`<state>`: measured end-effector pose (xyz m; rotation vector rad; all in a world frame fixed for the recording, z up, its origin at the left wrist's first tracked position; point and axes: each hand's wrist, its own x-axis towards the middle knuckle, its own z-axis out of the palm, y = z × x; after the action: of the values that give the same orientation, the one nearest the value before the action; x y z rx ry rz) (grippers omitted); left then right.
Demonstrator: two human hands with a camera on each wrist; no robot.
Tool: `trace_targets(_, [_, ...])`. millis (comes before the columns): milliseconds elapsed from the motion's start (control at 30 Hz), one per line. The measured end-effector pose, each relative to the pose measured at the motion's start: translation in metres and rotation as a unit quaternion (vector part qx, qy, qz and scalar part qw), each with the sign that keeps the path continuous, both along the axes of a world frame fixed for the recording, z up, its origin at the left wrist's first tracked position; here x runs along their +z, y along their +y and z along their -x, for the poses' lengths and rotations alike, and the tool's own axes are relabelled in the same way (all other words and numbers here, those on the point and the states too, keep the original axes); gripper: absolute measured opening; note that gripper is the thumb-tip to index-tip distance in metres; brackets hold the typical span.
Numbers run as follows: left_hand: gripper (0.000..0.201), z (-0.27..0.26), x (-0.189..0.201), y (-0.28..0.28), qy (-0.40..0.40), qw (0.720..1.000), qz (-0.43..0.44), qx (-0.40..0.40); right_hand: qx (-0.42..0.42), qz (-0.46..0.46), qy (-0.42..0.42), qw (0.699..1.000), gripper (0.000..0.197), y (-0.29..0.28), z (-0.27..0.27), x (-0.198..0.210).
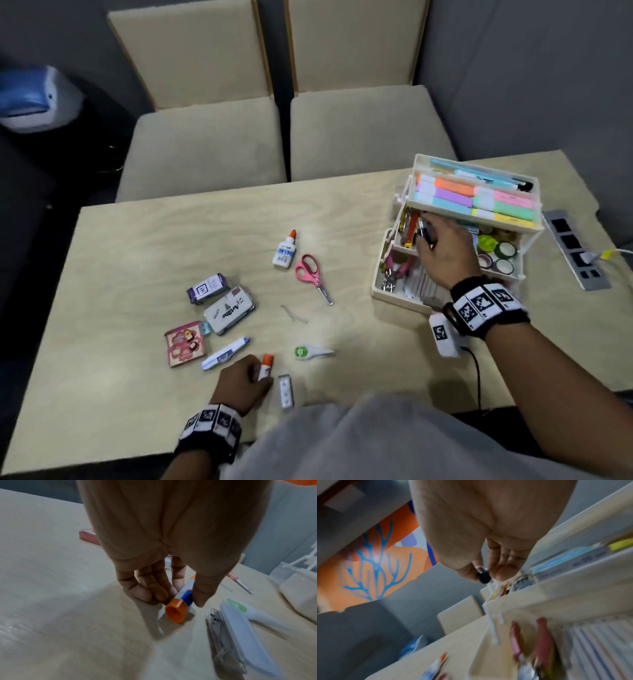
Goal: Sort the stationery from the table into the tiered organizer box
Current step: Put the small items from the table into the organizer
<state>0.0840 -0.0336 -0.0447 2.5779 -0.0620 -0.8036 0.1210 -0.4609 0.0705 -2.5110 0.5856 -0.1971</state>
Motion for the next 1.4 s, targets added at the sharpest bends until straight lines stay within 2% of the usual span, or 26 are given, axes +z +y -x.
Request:
trace_targets(100, [0.024,0.000,0.004,0.000,0.008,1.000,0.002,0.003,0.120,-0.066,-0.005,0.991,0.038,0.041,0.020,-0.010])
trace_targets(200, [0.013,0.001,0.009,0.004,0.030,0.999,0.018,0.013,0.273,-0.112,0.100,0.950,0.033,0.088,0.035,-0.030])
trace_targets(267, [0.003,0.002,0.013,0.008,0.038,0.998,0.042,0.021,0.326,-0.122,0.177,0.920,0.032,0.114,0.041,-0.047])
trace_targets(300, [0.005,0.002,0.015,0.010,0.033,0.997,0.058,0.031,0.343,-0.123,0.212,0.907,0.032,0.126,0.044,-0.053])
trace_targets(400, [0.011,0.001,0.023,0.017,-0.003,0.991,0.118,0.059,0.376,-0.101,0.284,0.876,0.033,0.156,0.047,-0.064])
trace_targets(500, [0.018,0.002,0.030,0.024,-0.008,0.979,0.193,0.059,0.403,-0.083,0.310,0.857,0.030,0.181,0.049,-0.068])
trace_targets(633, [0.017,-0.001,0.026,0.032,-0.016,0.982,0.185,0.028,0.417,-0.103,0.351,0.832,0.029,0.215,0.056,-0.072])
trace_targets(700, [0.017,-0.004,0.021,0.038,-0.007,0.986,0.167,0.002,0.409,-0.084,0.348,0.839,0.027,0.232,0.061,-0.074])
trace_targets(767, [0.015,-0.008,0.017,0.043,0.011,0.986,0.161,-0.032,0.389,-0.036,0.337,0.856,0.044,0.246,0.065,-0.079])
trace_targets(833, [0.013,-0.011,0.015,0.045,0.025,0.986,0.151,-0.073,0.385,0.003,0.339,0.859,0.058,0.259,0.068,-0.084])
trace_targets(933, [0.006,-0.018,0.016,0.044,0.047,0.985,0.132,-0.101,0.395,0.006,0.323,0.860,0.040,0.270,0.066,-0.089])
trace_targets(1033, [0.003,-0.025,0.014,0.042,0.072,0.984,0.111,-0.116,0.350,-0.040,0.308,0.884,0.031,0.260,0.058,-0.085])
trace_targets(1133, [0.004,-0.028,0.012,0.041,0.087,0.984,0.095,-0.121,0.248,-0.169,0.261,0.918,0.029,0.230,0.047,-0.070])
trace_targets(1267, [0.008,-0.031,0.002,0.043,0.049,0.986,0.094,-0.128,0.071,-0.213,0.102,0.969,0.029,0.159,0.032,-0.040])
trace_targets(1300, [0.008,-0.030,0.000,0.045,0.037,0.988,0.087,-0.124,0.015,-0.210,0.063,0.976,0.030,0.140,0.030,-0.034])
trace_targets(1400, [0.032,-0.026,0.001,0.038,-0.006,0.992,0.092,-0.089,-0.130,-0.193,-0.047,0.971,0.038,0.076,0.032,-0.018])
